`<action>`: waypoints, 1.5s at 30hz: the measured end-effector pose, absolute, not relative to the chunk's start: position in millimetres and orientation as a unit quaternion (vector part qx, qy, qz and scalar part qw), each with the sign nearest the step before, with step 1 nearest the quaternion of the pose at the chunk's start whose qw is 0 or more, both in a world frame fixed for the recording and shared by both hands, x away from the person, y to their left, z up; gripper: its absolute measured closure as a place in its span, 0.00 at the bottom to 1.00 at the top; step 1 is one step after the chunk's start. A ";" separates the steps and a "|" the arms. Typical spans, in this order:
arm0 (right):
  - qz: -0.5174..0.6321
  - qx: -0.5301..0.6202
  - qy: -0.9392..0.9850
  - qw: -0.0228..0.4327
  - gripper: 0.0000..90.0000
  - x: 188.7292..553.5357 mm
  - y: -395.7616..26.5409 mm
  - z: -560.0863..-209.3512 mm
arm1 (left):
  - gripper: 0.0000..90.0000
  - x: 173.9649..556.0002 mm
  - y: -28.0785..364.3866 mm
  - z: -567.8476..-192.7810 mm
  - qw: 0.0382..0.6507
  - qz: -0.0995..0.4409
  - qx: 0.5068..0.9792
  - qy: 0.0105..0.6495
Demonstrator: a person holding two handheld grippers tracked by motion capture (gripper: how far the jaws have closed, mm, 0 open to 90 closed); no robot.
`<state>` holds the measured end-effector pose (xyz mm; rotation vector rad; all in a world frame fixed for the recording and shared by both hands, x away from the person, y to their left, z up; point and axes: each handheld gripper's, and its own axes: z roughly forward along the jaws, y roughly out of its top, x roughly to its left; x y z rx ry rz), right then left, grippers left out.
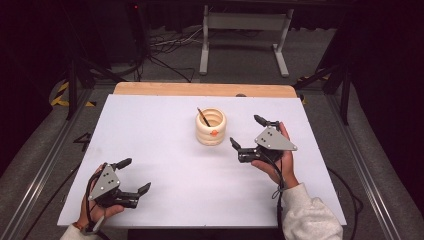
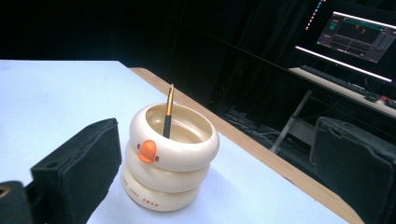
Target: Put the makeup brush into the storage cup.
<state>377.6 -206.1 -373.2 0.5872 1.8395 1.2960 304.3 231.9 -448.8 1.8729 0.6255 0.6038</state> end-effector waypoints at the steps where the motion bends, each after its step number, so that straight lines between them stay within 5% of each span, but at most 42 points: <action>1: 0.511 0.229 0.727 0.397 0.03 376.3 -206.8 -373.9 | 0.05 304.2 231.9 -448.8 0.513 0.251 0.779 0.260; 45: 0.496 0.219 0.734 0.409 0.03 345.6 -240.5 -392.3 | 0.05 304.2 231.9 -449.0 0.511 0.252 0.780 0.260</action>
